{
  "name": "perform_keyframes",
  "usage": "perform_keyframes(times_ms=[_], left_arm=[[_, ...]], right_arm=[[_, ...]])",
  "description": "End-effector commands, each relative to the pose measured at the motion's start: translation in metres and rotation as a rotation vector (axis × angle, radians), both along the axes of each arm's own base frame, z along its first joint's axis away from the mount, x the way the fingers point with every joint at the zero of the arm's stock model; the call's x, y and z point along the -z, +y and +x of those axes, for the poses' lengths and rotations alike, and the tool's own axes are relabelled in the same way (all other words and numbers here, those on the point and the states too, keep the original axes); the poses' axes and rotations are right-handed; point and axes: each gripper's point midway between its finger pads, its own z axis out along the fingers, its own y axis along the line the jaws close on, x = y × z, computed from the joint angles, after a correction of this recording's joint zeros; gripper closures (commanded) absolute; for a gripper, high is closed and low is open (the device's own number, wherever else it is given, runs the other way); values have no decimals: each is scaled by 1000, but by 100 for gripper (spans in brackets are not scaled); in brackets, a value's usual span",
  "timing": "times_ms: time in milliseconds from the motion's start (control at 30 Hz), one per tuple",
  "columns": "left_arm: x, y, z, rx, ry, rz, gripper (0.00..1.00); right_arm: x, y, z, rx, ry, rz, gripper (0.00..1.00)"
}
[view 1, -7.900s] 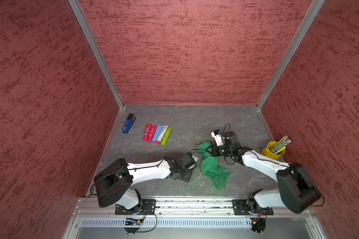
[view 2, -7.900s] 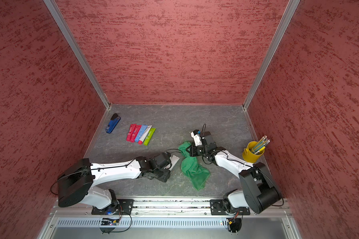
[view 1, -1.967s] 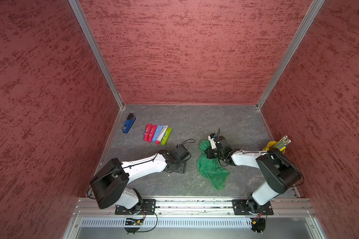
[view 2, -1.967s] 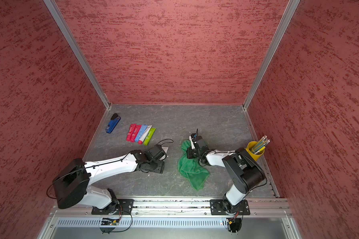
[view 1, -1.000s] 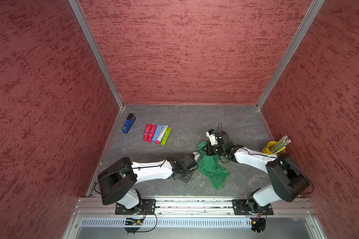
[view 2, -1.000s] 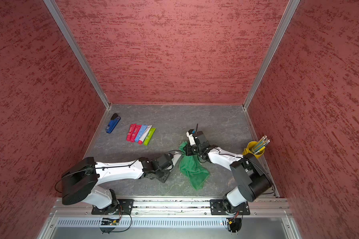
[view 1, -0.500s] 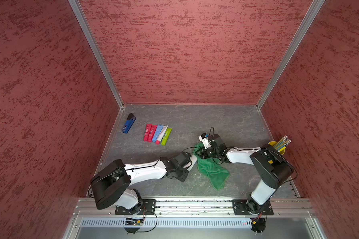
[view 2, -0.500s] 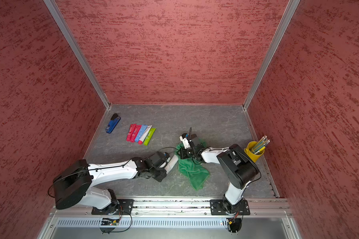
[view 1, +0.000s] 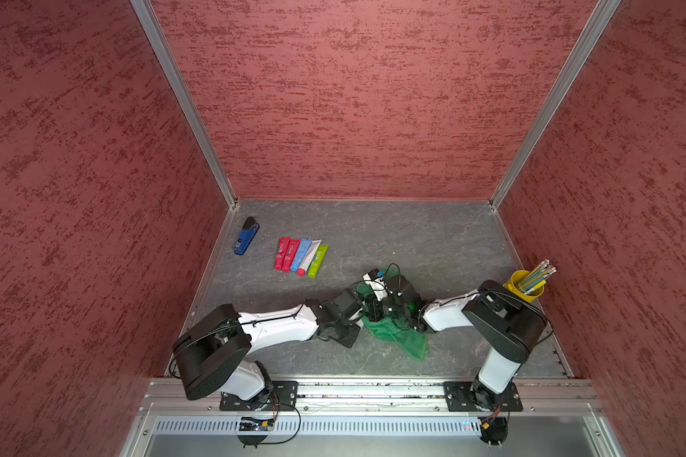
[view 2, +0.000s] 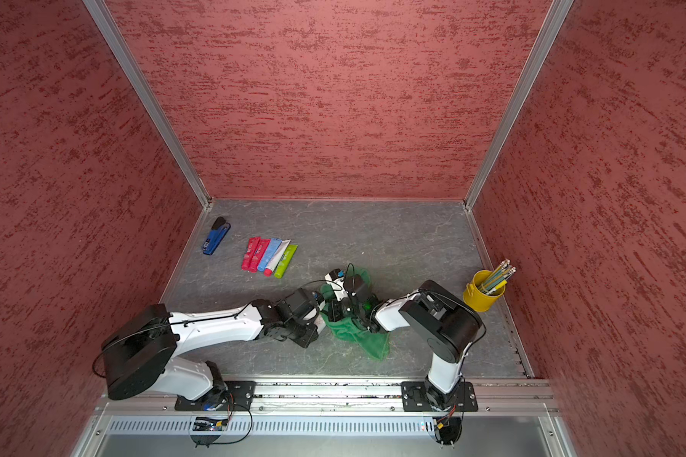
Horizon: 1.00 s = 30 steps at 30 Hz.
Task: Wipe the surface of the toothpaste tube
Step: Wipe the dirt from the toothpaste tube.
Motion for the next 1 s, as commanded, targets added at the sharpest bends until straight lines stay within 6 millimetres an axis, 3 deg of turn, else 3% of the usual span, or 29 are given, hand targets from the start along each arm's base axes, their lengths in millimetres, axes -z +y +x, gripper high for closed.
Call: perform_keyframes(times_ms=[0,100,367,467,600,700,900,967], left_arm=[[-3,-6,17,-13,-62,-20,100],[-4,-6,16,-12,-62,-24,100],[-4,-5,16,-14,-68,-25,100],[-5,-6,15,-10,-70,-30,100],[-4,-6,15,-10,-67,-29,100],[-4,-7,16,-10,-62,-30,100],[-3,-7,16,-10,-59,-29,100],[-3,-6,17,-13,-61,-27,100]], right_arm=[[61,-20,-63,-83,269,-143,100],[65,-33,-45,-18,256,-182,100],[69,-92,39,233,150,-373,100],[70,-99,55,268,126,-413,100],[69,-85,42,210,154,-351,100],[70,-73,16,139,182,-330,100],[63,-37,-54,26,257,-205,100],[61,-34,-67,13,284,-166,100]])
